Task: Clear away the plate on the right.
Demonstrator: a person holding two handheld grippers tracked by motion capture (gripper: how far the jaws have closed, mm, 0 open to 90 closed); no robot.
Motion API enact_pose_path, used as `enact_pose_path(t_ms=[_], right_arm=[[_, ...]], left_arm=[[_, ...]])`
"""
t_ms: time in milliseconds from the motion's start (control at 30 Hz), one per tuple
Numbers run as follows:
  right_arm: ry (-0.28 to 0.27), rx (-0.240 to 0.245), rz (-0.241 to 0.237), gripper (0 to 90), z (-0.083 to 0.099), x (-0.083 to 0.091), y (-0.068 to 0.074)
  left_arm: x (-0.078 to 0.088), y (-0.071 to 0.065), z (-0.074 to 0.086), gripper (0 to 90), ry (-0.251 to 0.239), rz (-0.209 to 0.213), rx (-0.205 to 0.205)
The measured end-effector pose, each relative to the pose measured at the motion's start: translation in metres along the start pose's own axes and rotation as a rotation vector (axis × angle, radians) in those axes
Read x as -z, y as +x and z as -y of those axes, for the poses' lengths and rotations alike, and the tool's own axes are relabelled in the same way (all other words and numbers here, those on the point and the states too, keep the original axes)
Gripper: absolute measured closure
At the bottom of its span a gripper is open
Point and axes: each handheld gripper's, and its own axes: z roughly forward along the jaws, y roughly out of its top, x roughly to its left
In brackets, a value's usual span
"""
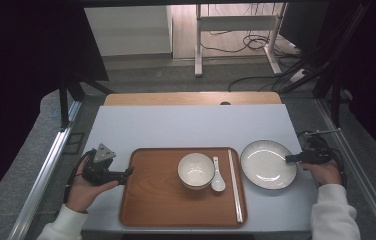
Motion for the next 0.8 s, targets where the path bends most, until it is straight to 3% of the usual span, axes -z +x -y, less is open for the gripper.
enact_pose_path(t_ms=[333, 633, 800], right_arm=[[-0.036, 0.068, 0.023, 84.0, -0.005, 0.017, 0.017], [-0.056, 0.07, 0.005, 85.6, -0.005, 0.021, 0.017], [-0.062, 0.082, 0.02, 86.0, -0.007, 0.025, 0.022]], left_arm=[[0.0, 0.0, 0.0, 14.0, 0.003, -0.002, -0.005], [0.001, 0.0, 0.0, 14.0, -0.002, -0.003, 0.001], [0.001, 0.001, 0.0, 14.1, -0.004, -0.004, 0.002]])
